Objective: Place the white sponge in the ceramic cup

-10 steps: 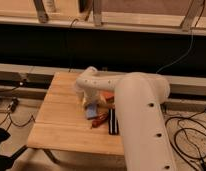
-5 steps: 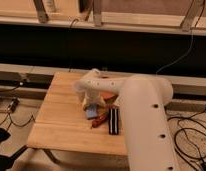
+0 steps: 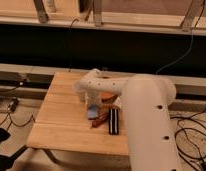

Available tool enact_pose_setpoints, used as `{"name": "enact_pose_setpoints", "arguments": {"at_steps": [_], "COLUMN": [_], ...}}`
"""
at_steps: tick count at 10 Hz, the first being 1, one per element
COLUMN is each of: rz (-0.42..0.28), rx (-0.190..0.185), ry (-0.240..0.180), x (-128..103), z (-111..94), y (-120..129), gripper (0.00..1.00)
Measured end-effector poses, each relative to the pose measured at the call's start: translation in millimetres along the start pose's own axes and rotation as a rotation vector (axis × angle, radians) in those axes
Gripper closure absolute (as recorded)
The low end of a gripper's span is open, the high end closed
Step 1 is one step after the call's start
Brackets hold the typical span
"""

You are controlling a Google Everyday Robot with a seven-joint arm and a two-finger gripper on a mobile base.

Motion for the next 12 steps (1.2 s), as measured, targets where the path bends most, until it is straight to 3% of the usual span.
{"name": "enact_pose_setpoints", "arguments": {"at_steps": [2, 4, 8, 10, 12], "rz": [0.012, 0.037, 0.063, 0.02, -0.046], "rx": [-0.004, -0.004, 0.033, 0.067, 0.092], "ry": [-0.046, -0.106, -0.297, -0.405, -0.466], "x": [-1, 1, -3, -21, -39], "z": [-22, -53, -142, -193, -226], "y": [-7, -20, -48, -38, -6], "gripper": [1.0, 1.0, 1.0, 1.0, 1.0]}}
